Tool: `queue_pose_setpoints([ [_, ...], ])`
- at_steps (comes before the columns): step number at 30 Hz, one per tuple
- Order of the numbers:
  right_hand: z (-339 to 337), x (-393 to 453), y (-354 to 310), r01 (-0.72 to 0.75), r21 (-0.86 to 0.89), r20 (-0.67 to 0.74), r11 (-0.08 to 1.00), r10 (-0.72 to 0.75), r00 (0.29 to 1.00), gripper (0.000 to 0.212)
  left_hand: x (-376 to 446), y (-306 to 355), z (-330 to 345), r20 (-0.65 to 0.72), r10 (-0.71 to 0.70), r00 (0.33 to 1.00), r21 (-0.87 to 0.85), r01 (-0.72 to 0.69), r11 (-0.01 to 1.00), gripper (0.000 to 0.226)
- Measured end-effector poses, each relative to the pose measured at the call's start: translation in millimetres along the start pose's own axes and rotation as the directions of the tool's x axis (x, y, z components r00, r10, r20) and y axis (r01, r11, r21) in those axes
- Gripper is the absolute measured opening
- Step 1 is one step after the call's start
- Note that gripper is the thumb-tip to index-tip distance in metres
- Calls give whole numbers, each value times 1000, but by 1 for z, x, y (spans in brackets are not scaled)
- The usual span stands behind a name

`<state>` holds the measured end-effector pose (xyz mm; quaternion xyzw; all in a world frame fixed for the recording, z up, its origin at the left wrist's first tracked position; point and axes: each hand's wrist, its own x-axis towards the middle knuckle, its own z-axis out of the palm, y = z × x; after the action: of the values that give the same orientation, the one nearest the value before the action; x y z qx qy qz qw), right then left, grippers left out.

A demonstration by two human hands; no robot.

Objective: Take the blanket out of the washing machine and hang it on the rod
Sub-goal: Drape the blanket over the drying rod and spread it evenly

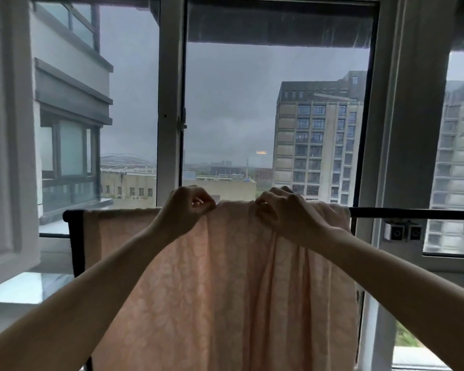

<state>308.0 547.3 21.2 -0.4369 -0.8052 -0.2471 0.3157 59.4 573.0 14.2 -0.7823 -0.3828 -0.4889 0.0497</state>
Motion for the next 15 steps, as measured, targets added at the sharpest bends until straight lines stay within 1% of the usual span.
queue_pose_setpoints([
  [4, 8, 8, -5, -13, 115, -54, 993, 20, 998, 11, -4, -4, -4, -14, 14, 1000, 81, -13, 997, 5],
  [6, 8, 10, -5, -50, 189, -94, 981, 69, 993, 4, -6, -9, -7, -15, 20, 1000, 118, -18, 993, 6],
  [7, 8, 10, -3, -69, 197, -107, 978, 91, 990, 4, -7, -12, -9, -20, 14, 1000, 133, -12, 991, 6],
  [9, 5, 7, 4, -102, 165, -106, 981, 120, 987, 7, -8, -19, -14, -31, 5, 999, 178, 1, 984, 7],
  [11, -2, 0, 21, -163, 136, -111, 977, 179, 978, 8, -8, -26, -18, -36, -3, 999, 220, 11, 975, 7],
  [15, -17, -17, 56, -288, 21, -135, 957, 288, 948, 7, -8, -34, -28, -46, -36, 998, 235, 46, 971, 7],
])
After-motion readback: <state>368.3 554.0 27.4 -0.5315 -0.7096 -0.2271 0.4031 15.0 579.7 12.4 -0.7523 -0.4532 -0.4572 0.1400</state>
